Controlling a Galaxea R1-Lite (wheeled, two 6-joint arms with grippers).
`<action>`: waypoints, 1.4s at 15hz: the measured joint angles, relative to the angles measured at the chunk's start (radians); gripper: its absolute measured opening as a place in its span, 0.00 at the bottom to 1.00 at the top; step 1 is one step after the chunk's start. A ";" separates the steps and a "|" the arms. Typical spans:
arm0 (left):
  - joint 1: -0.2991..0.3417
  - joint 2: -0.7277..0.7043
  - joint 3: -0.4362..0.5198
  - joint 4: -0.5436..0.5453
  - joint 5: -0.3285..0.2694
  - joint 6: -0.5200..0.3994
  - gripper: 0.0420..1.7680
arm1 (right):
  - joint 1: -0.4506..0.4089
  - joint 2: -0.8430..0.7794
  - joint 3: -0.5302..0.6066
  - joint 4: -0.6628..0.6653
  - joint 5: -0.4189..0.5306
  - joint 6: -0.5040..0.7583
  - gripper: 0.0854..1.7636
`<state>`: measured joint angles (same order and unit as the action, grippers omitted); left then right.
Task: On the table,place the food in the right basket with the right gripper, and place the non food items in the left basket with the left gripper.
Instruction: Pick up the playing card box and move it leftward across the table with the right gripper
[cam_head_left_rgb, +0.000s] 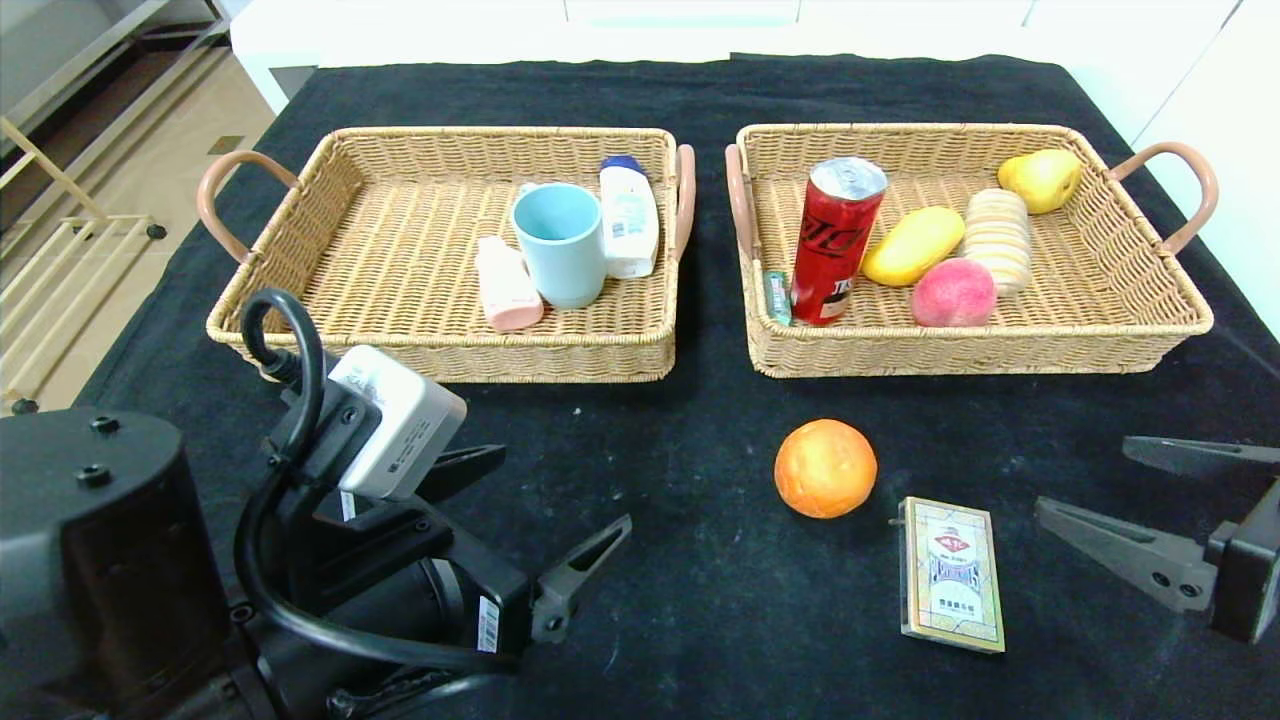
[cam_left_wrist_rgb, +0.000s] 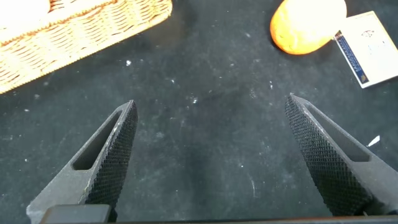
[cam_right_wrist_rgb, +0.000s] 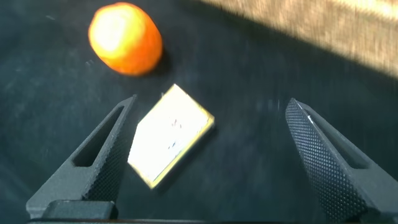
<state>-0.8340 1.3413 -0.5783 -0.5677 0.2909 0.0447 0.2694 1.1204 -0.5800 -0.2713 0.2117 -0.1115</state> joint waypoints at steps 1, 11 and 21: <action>0.002 0.001 0.000 0.000 0.000 0.000 0.97 | 0.064 -0.006 -0.040 0.071 -0.104 0.049 0.97; 0.023 0.018 -0.007 -0.004 0.001 -0.003 0.97 | 0.454 0.216 -0.263 0.261 -0.777 0.486 0.97; 0.023 0.028 -0.004 -0.003 0.004 0.003 0.97 | 0.437 0.362 -0.286 0.336 -0.777 0.572 0.97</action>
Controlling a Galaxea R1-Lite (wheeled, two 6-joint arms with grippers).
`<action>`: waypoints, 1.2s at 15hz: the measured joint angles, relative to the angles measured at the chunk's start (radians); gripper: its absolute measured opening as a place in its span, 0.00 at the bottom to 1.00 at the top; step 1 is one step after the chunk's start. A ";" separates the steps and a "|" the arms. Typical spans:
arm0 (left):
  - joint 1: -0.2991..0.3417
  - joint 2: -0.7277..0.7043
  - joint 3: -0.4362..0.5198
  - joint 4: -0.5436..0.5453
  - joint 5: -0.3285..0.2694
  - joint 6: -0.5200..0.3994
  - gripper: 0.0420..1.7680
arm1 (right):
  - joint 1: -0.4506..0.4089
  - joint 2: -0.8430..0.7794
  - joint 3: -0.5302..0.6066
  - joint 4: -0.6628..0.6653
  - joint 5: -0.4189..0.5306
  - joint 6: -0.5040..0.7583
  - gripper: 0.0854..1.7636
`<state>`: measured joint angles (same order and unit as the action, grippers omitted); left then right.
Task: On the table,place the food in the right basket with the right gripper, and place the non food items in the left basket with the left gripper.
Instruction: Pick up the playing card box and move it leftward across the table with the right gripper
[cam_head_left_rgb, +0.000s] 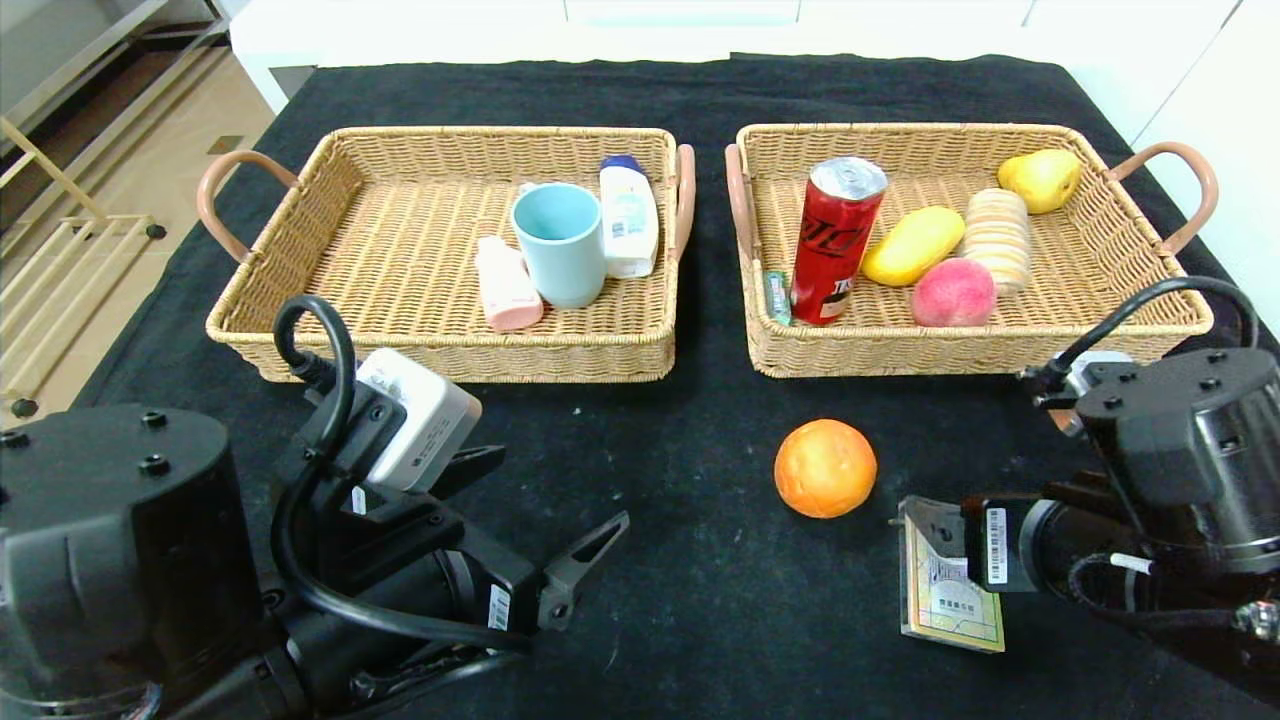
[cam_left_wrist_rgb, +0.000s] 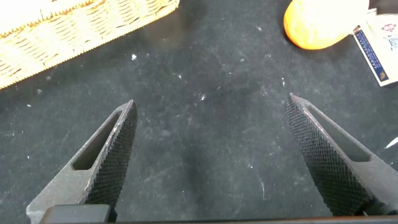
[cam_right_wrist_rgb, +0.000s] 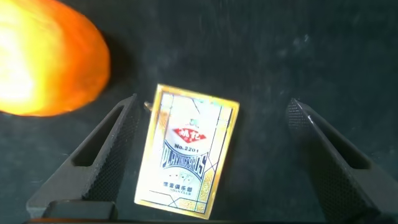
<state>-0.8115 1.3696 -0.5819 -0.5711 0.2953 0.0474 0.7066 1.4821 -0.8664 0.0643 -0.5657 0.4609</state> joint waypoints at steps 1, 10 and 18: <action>0.000 0.000 0.000 0.001 0.001 0.000 0.97 | 0.000 0.011 -0.004 0.015 0.003 0.012 0.97; -0.001 0.003 0.002 0.001 0.001 0.001 0.97 | 0.020 0.060 -0.010 0.032 0.041 0.053 0.97; -0.002 0.002 0.003 0.003 -0.004 0.001 0.97 | 0.030 0.073 -0.007 0.044 0.049 0.066 0.64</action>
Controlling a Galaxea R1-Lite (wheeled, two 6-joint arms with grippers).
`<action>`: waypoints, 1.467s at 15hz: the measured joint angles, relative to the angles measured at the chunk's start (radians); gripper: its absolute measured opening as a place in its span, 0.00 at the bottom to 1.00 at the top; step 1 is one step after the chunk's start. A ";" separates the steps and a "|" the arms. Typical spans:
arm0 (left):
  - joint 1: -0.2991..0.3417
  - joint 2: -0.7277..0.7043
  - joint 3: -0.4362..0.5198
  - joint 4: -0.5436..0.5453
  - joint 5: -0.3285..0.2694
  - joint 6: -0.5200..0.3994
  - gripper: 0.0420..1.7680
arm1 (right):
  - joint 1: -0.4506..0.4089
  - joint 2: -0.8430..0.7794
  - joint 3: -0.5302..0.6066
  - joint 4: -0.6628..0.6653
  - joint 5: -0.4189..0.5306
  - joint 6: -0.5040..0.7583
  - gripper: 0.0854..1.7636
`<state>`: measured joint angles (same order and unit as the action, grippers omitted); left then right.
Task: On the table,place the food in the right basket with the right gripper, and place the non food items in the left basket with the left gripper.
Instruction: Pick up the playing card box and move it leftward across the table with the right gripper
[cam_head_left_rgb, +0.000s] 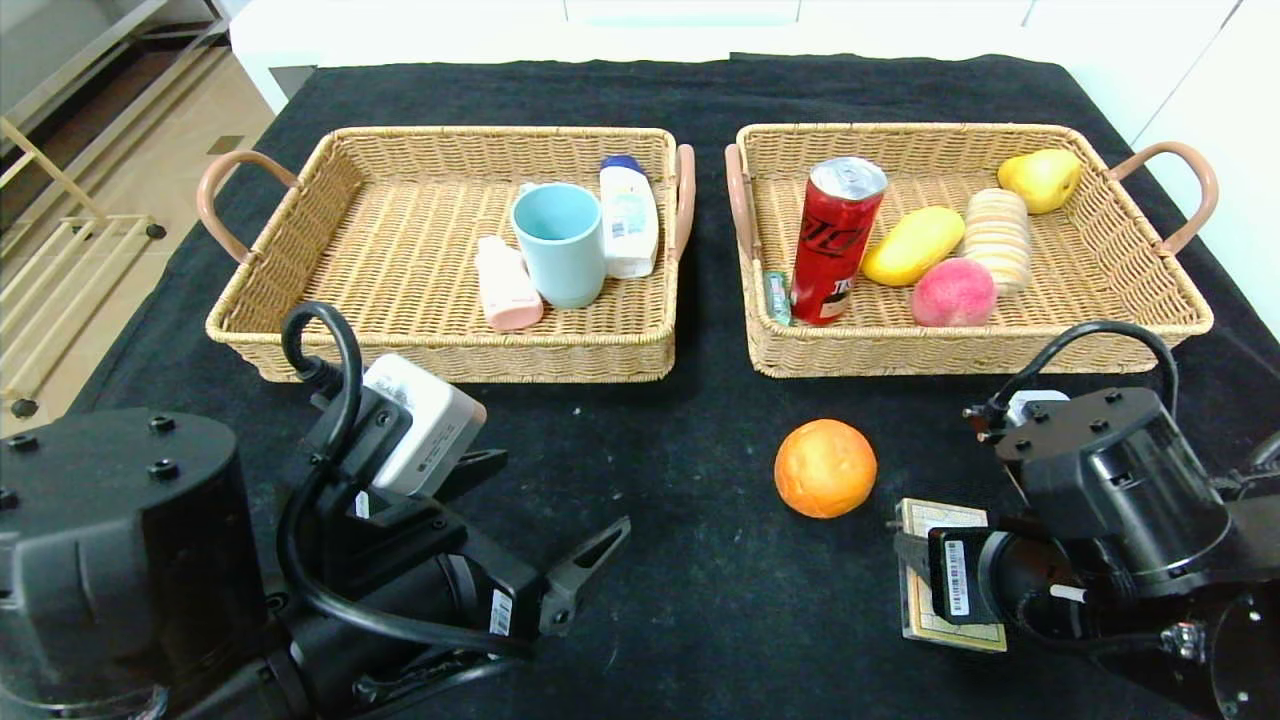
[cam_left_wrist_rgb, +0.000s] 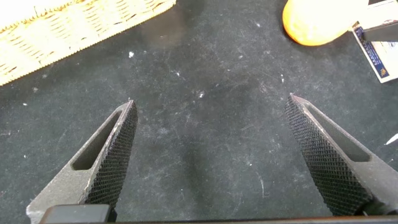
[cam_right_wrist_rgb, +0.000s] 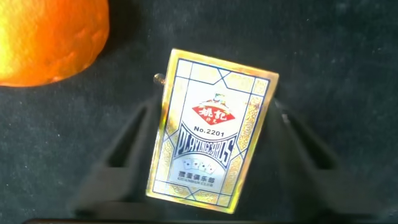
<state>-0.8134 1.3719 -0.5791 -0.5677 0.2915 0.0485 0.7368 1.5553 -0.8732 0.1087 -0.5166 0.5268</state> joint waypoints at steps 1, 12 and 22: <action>0.000 0.000 0.000 0.001 0.000 0.000 0.97 | 0.003 0.000 0.001 0.009 0.007 0.000 0.61; -0.004 0.001 0.004 0.003 -0.002 0.001 0.97 | 0.003 -0.006 -0.005 0.020 0.004 -0.004 0.59; 0.030 -0.059 -0.016 0.011 0.000 0.018 0.97 | 0.191 -0.205 -0.101 0.107 0.000 -0.059 0.58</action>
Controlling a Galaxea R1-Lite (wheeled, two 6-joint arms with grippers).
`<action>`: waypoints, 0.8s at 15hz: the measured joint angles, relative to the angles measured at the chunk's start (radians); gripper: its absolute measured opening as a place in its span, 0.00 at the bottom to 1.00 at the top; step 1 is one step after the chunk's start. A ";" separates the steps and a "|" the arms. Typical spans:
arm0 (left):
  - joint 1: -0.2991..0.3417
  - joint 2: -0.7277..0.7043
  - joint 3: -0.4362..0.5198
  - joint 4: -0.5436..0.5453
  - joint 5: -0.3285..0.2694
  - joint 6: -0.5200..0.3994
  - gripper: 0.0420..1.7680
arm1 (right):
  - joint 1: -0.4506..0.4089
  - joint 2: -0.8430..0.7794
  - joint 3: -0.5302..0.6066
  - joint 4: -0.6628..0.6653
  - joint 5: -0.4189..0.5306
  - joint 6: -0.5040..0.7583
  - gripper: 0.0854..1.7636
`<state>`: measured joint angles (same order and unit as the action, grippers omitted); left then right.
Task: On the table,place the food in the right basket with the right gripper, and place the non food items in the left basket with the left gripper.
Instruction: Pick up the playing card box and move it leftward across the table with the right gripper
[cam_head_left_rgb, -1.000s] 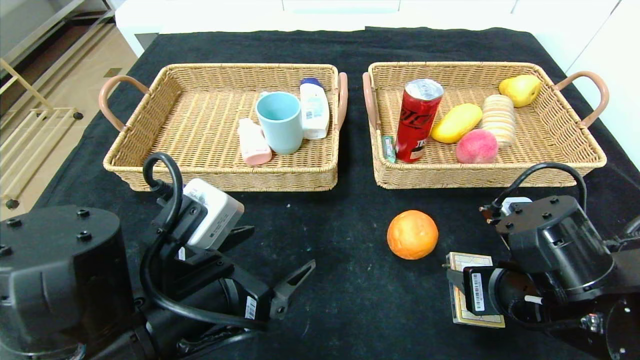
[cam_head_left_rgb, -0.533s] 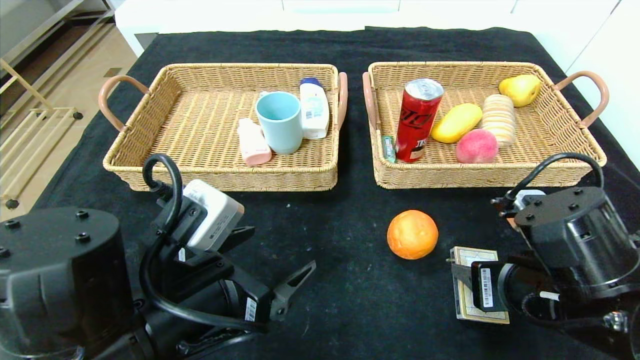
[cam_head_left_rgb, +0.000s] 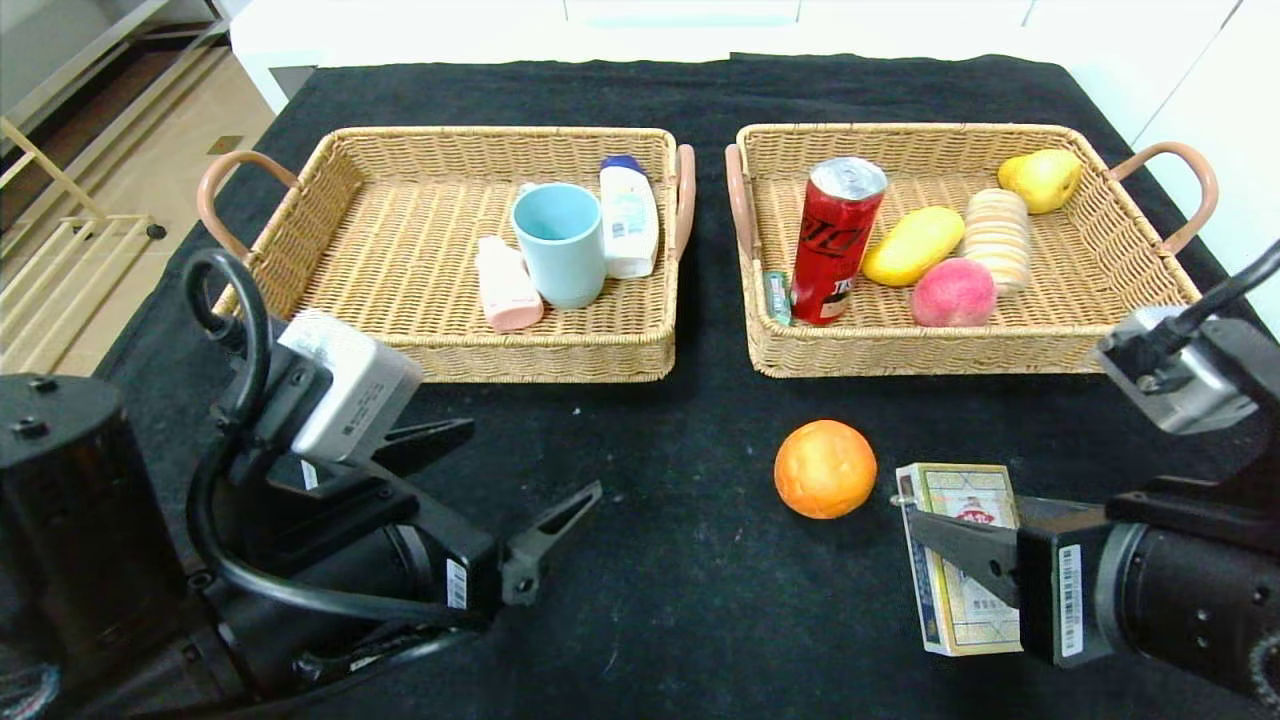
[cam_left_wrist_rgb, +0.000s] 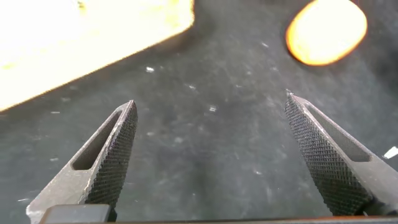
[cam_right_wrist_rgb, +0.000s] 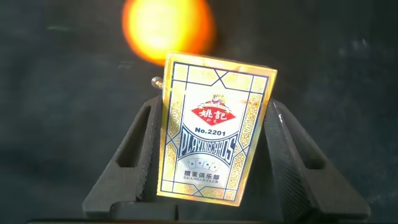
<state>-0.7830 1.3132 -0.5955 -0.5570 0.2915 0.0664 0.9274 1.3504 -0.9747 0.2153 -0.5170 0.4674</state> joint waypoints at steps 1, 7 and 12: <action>0.012 -0.011 -0.007 0.004 -0.001 0.005 0.97 | 0.027 -0.007 -0.028 0.002 0.001 -0.001 0.58; 0.059 -0.093 -0.057 0.089 0.000 0.021 0.97 | 0.153 0.065 -0.174 -0.045 0.039 0.028 0.58; 0.068 -0.134 -0.062 0.091 0.000 0.044 0.97 | 0.178 0.201 -0.253 -0.130 0.111 0.036 0.58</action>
<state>-0.7149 1.1791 -0.6574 -0.4662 0.2919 0.1100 1.1055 1.5511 -1.2277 0.0851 -0.4060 0.5032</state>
